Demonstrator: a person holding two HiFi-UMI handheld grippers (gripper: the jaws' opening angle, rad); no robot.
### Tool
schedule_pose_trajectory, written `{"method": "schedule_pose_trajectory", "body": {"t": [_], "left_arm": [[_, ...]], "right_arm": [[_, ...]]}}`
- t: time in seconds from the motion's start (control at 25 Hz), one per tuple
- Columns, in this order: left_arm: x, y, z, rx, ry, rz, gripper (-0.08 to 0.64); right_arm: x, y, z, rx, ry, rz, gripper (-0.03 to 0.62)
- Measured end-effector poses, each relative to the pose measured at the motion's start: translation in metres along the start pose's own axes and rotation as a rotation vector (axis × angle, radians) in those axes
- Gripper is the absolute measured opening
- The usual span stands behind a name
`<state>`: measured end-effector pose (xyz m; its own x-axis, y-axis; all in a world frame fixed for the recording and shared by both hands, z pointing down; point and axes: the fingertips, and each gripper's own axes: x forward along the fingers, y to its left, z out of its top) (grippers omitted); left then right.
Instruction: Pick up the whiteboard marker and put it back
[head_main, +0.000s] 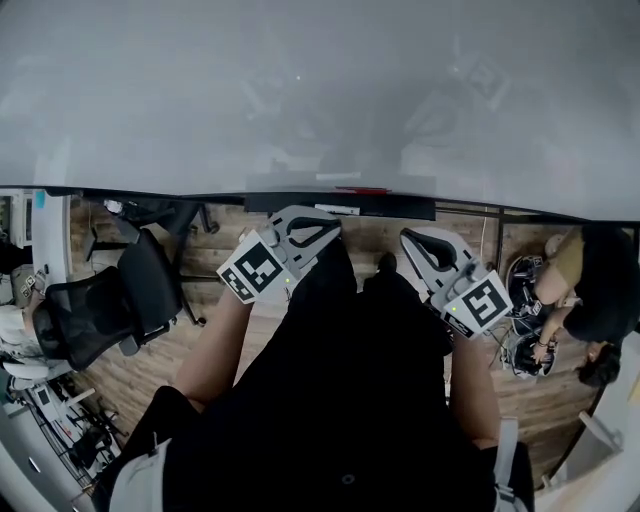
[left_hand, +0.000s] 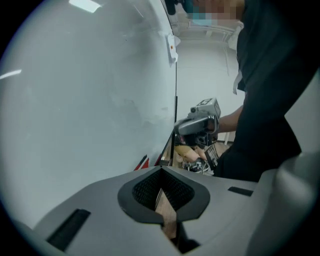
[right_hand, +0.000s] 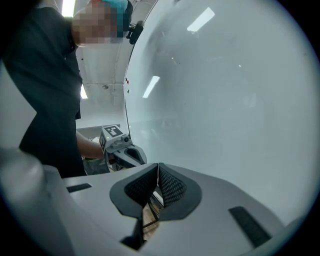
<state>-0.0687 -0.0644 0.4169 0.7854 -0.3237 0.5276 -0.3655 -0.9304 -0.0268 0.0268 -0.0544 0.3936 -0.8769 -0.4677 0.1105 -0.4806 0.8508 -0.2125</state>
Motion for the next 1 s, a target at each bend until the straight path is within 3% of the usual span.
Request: {"method": "schedule_pose_trajectory", "body": {"t": [0.36,0.64,1.0], "left_arm": [[0.023,0.01,-0.036,0.134,0.208,0.01,0.012],[0.038,0.014,-0.067,0.111,0.312,0.013,0.038],[0.05,0.021,-0.092,0.151,0.418,0.015,0.086]], "right_arm": [[0.002,-0.002,0.0,0.006,0.013,-0.02,0.02],[-0.004,-0.003,-0.009,0.021,0.033,-0.037,0.02],[-0.007,-0.01,-0.016,0.024,0.054,-0.058,0.02]]}}
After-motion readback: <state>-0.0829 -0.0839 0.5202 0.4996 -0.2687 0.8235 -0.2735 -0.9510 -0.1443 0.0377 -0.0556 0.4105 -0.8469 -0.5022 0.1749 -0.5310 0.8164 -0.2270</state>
